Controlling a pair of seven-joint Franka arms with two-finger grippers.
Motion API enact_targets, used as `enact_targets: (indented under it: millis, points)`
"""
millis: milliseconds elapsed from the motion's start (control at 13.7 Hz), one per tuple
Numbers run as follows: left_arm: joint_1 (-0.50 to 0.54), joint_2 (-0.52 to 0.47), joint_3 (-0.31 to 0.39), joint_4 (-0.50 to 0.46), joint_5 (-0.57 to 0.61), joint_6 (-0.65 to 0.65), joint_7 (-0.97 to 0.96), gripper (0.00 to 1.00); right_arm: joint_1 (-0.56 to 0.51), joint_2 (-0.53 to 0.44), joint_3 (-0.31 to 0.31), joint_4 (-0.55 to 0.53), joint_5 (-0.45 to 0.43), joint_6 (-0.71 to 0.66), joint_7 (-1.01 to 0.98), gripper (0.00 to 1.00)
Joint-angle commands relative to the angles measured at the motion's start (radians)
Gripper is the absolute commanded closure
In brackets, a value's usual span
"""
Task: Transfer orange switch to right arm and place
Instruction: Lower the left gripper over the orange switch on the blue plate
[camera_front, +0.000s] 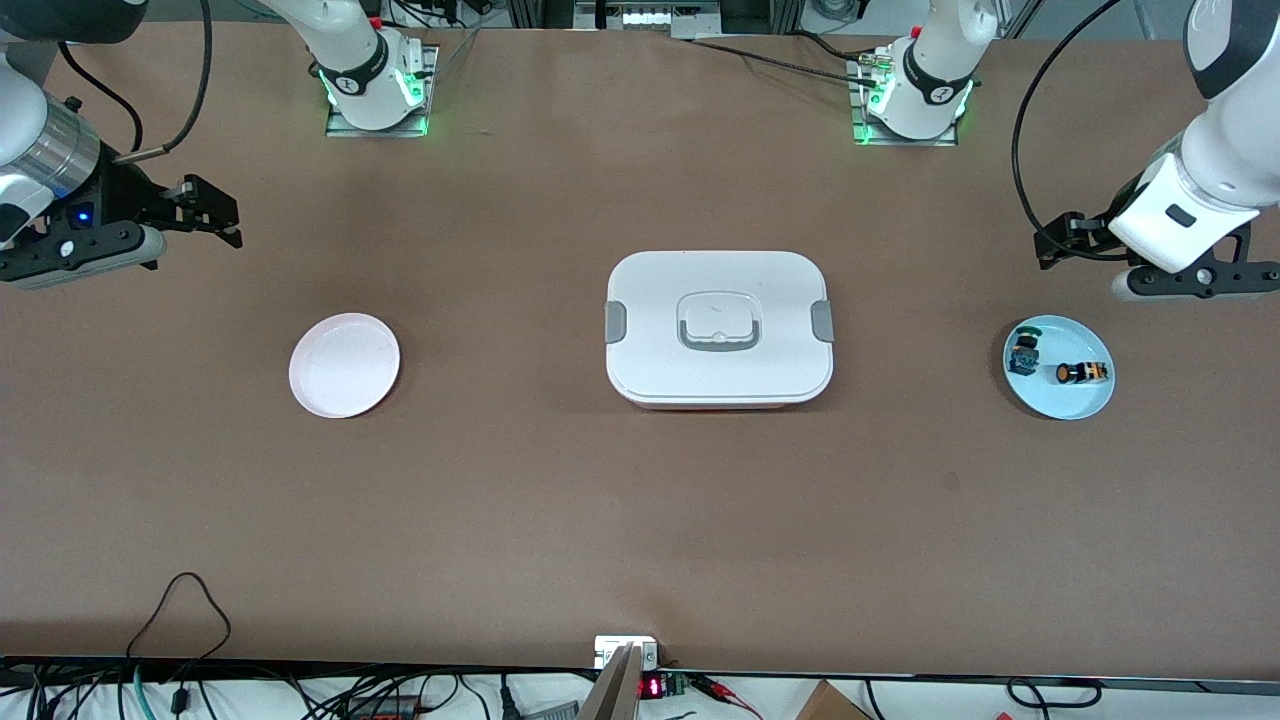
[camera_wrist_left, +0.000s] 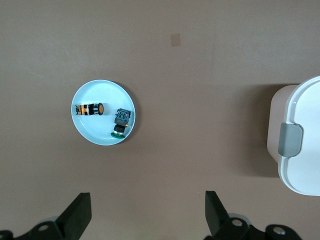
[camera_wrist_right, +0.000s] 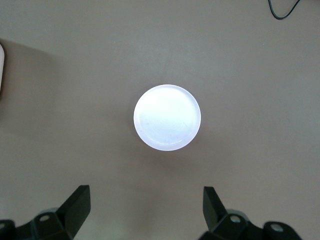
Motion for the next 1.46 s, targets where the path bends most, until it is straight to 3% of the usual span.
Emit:
enact_targets:
  millis: [0, 439, 878, 1244, 1390]
  points:
    - [0.019, 0.04, 0.007, 0.029, -0.011, -0.015, 0.012, 0.0, -0.004, -0.012, 0.002, -0.003, 0.017, 0.001, 0.007, 0.0]
    - [0.157, 0.175, 0.008, 0.031, -0.003, -0.006, 0.023, 0.0, -0.004, -0.012, 0.002, -0.003, 0.017, 0.005, 0.007, 0.0]
    - [0.228, 0.33, 0.007, 0.007, 0.047, 0.146, 0.087, 0.0, -0.004, -0.012, 0.002, -0.003, 0.017, 0.001, 0.007, 0.0]
    - [0.36, 0.332, 0.007, -0.213, 0.047, 0.576, 0.255, 0.0, -0.005, -0.012, 0.002, -0.003, 0.017, 0.001, 0.007, 0.0]
    - [0.404, 0.333, 0.005, -0.323, 0.046, 0.809, 0.349, 0.0, -0.005, -0.012, 0.002, -0.003, 0.017, 0.001, 0.007, 0.0]
